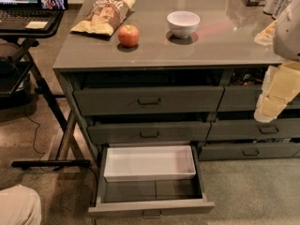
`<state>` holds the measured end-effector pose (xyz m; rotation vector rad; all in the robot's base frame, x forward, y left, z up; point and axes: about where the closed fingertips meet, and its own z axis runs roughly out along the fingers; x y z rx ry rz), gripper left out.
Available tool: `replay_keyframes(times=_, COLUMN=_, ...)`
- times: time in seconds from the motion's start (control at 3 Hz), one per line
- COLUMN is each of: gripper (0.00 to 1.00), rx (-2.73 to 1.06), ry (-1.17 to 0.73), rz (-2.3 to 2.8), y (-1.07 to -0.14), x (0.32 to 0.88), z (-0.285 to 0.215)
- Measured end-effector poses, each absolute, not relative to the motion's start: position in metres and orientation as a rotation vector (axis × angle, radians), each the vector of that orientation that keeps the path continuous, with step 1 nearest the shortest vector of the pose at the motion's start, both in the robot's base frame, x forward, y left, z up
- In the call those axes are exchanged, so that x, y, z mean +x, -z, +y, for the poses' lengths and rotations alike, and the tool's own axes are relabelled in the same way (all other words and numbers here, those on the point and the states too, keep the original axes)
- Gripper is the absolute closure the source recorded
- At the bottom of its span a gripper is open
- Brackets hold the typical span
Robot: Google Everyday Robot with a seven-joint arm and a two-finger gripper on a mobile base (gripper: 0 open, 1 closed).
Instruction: Close bottom drawer
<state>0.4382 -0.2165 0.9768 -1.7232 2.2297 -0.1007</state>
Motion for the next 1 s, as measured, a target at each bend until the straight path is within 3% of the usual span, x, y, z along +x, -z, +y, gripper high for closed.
replay_keyframes(times=1.0, gripper=0.0, rx=-1.689, ry=0.023, rz=2.128, y=-0.893, x=0.437, z=-0.223)
